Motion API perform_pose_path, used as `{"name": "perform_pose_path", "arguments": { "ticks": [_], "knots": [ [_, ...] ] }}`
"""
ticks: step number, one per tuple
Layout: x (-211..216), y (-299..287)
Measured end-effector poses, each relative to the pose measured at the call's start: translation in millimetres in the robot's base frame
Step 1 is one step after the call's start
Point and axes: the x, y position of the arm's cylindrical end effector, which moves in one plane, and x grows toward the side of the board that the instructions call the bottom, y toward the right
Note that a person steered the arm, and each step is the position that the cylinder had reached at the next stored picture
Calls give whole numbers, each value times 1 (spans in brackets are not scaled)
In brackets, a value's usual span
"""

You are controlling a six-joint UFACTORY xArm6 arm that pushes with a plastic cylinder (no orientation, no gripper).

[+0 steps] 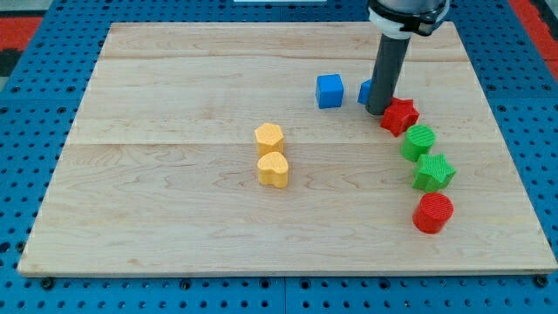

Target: Move the red star and the blue triangle above the green circle

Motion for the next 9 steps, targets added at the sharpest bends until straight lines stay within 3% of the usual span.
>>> {"name": "perform_pose_path", "arguments": {
  "ticks": [3,5,7,9],
  "knots": [
    [-16,16],
    [-11,-29],
    [-54,-50],
    [-42,0]
  ]
}}
